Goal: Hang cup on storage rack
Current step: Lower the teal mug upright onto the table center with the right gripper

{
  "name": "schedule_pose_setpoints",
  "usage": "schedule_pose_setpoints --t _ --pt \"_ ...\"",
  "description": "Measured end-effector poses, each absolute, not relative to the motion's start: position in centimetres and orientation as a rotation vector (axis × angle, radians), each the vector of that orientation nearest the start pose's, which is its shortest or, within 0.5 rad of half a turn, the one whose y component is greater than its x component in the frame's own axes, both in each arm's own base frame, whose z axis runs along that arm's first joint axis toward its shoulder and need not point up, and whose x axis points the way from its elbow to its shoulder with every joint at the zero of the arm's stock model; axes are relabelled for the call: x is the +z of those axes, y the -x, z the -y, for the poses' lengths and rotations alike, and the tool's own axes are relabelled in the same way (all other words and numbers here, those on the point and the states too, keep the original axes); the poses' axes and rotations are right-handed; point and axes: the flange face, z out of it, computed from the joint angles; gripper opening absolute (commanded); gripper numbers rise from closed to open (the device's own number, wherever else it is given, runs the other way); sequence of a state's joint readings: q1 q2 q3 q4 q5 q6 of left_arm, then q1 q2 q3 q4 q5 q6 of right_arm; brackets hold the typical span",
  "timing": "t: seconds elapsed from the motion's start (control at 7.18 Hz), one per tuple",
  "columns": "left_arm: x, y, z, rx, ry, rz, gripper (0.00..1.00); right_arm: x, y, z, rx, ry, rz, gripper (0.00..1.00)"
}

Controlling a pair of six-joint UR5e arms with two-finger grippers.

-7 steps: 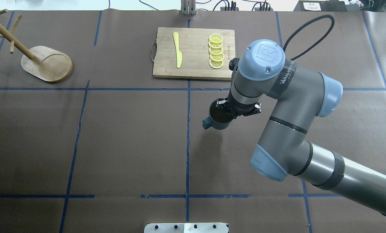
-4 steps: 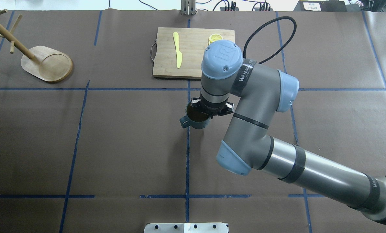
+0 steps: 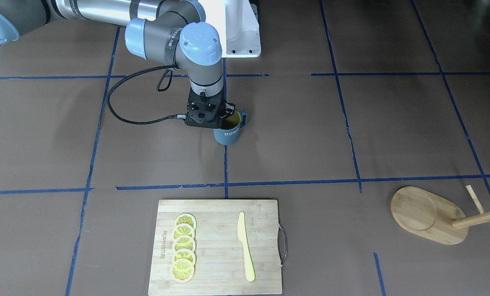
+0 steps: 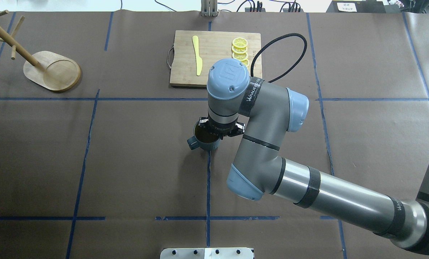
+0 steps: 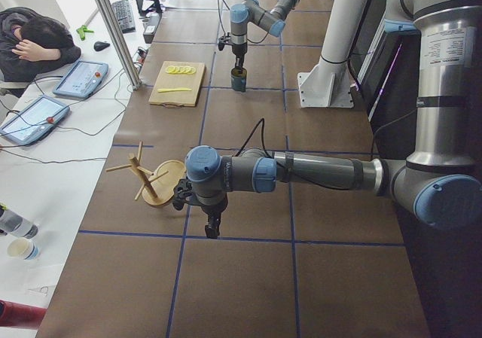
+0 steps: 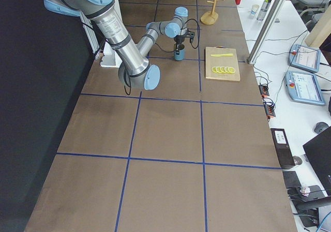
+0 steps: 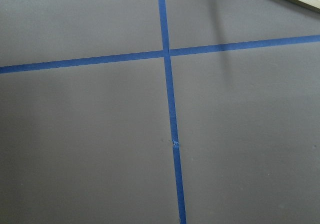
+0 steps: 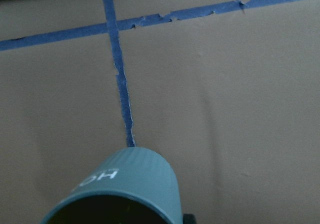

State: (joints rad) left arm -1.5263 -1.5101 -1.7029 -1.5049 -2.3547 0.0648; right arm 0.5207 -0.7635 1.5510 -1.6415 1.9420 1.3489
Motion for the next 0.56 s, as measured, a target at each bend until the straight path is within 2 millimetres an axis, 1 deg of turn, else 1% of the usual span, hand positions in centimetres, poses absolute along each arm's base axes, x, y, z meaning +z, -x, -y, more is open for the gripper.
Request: schedule_pose_setpoints --t 0.14,0.28,0.42,0.56 --pt "62.89 4.22 46.77 0.106 -0.013 -0.784 1.00 18.53 57.73 44.12 0.148 0.077 0.787 0.23" --pt "62.90 4.22 46.76 0.107 -0.013 -0.784 1.00 18.75 57.82 44.01 0.146 0.079 0.785 0.93" --pt "62.91 4.22 46.71 0.106 -0.012 -0.784 1.00 18.82 57.84 43.98 0.146 0.079 0.784 1.00" --pt "62.93 4.23 46.63 0.105 -0.012 -0.784 1.00 18.61 57.68 43.90 0.146 0.074 0.789 1.00"
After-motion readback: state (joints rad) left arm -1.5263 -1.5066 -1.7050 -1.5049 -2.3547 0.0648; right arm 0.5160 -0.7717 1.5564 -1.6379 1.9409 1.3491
